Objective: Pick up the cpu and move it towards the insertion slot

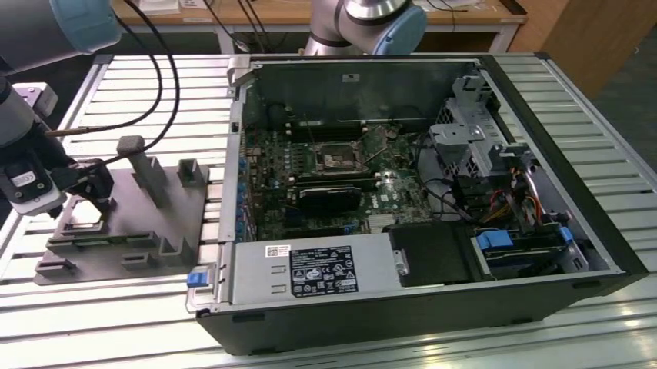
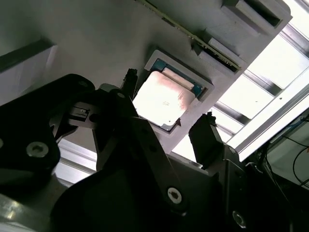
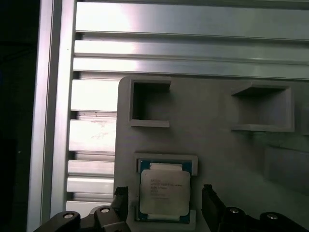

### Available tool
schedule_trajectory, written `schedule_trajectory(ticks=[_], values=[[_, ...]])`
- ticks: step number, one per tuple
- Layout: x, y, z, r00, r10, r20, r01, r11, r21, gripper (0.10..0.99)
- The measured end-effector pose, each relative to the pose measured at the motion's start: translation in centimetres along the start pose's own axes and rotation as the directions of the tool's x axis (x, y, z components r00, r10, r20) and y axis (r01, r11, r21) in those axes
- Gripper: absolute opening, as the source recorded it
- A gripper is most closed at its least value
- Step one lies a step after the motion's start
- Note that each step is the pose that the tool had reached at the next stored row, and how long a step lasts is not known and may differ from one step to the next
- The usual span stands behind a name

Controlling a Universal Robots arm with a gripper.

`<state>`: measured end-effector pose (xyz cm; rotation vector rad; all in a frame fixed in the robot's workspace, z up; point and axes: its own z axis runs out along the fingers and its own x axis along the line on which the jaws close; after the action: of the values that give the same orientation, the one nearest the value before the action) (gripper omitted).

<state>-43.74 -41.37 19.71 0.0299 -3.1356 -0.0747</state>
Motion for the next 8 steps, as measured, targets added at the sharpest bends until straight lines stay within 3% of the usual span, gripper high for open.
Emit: schedule_trajectory(ticks=[8], values=[[0.04,-0.03,0.75,1.0,0.0,0.0,0.0,1.0,0.0,0.714]])
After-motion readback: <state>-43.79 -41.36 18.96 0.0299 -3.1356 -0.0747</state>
